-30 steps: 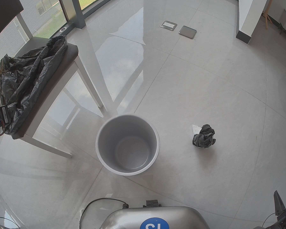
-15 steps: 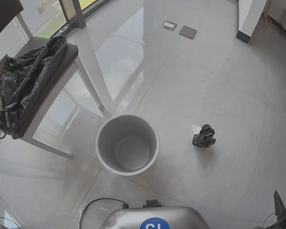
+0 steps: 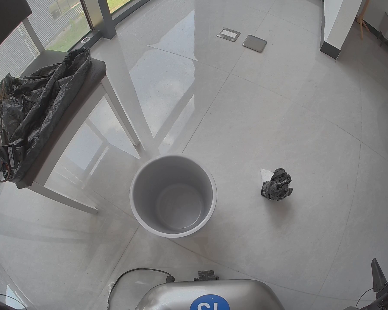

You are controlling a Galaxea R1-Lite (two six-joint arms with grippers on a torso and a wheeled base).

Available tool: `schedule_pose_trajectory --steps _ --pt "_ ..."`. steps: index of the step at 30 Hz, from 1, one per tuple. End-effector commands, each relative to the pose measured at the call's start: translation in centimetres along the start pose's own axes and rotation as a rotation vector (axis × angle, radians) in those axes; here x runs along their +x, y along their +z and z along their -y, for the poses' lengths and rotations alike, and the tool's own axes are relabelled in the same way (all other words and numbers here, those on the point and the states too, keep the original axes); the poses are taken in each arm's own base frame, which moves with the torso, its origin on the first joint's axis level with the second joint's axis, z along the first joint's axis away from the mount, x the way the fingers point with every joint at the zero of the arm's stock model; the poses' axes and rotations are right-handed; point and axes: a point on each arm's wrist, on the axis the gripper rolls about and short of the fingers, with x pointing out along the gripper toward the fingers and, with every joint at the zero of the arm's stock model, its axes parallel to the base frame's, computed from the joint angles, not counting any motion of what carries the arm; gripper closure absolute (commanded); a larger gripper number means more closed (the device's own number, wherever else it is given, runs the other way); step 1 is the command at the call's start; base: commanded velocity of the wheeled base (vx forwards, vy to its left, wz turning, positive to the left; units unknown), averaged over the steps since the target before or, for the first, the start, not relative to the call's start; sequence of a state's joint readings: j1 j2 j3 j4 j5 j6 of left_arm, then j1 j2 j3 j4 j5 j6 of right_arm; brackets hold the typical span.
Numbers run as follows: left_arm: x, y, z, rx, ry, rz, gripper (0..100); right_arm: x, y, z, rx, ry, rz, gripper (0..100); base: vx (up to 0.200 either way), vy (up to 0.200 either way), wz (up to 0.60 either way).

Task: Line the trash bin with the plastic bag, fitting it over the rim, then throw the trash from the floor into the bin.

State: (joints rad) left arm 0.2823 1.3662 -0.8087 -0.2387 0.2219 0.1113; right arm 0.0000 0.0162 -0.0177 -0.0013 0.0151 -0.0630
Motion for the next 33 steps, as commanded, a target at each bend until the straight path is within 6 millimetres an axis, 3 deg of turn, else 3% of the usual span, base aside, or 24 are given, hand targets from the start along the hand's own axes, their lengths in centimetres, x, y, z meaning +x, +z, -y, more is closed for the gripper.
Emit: schedule_pose_trajectory --steps 1,11,18,33 --pt "0.4 -0.1 -0.2 -0.004 -0.004 -0.004 100 0.0 -0.5 0.0 0.000 0.000 -0.001 0 0.000 0.000 0.00" --pt "-0.3 1.0 -0.3 -0.005 -0.026 0.026 100 0.0 -0.5 0.0 0.003 0.000 -0.001 0 0.000 0.000 0.00" --pt "-2.6 1.1 -0.5 -0.002 -0.164 0.028 100 0.0 -0.5 0.0 0.011 -0.003 0.000 0 0.000 0.000 0.00" --pt "-2.3 -0.6 0.0 -0.021 -0.212 -0.007 100 0.0 -0.5 0.0 0.057 -0.013 -0.003 0 0.000 0.000 0.00"
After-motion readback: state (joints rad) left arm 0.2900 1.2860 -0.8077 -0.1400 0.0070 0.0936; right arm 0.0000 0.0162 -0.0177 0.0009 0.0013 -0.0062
